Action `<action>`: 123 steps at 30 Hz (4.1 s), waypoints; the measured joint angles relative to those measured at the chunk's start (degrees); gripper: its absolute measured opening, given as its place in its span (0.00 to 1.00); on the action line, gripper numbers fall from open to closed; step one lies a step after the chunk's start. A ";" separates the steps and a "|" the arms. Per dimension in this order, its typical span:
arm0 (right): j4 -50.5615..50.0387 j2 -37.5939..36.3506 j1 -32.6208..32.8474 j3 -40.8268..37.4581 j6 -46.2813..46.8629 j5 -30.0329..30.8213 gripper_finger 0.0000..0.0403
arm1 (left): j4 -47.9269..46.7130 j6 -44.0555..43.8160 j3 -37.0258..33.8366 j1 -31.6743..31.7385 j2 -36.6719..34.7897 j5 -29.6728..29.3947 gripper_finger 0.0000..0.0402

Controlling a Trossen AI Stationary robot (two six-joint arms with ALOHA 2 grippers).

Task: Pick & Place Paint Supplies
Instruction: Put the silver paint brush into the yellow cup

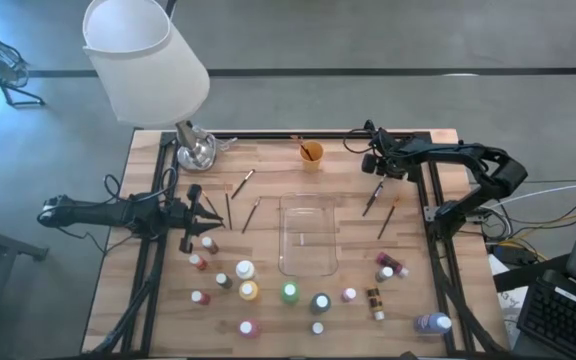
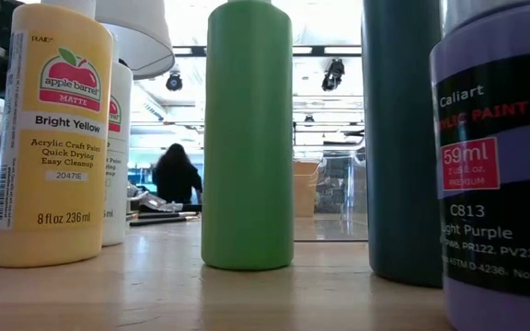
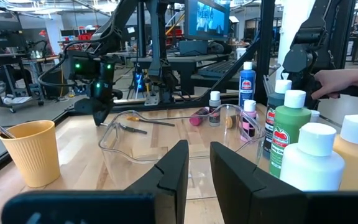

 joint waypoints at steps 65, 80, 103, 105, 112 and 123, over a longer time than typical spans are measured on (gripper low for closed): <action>22.34 1.05 0.94 0.54 -16.63 -15.05 0.02 | 0.01 0.00 0.00 0.01 0.00 0.03 0.18; 27.96 1.01 0.94 0.54 -20.41 -23.07 0.02 | 0.02 0.00 0.00 0.01 0.00 0.03 0.18; 32.93 -3.05 0.90 0.54 -23.32 -31.61 0.02 | 0.02 0.00 0.00 0.00 -0.02 0.03 0.18; 32.24 -3.23 0.90 0.54 -23.41 -31.58 0.02 | 0.00 0.00 0.00 0.01 0.00 0.03 0.18; 30.38 -1.33 0.78 0.77 -23.69 -27.29 0.03 | 0.02 0.00 0.00 0.00 0.00 0.03 0.18; 30.44 4.84 1.70 4.84 -24.28 -24.07 0.28 | 0.01 0.00 0.00 0.02 -0.01 0.03 0.18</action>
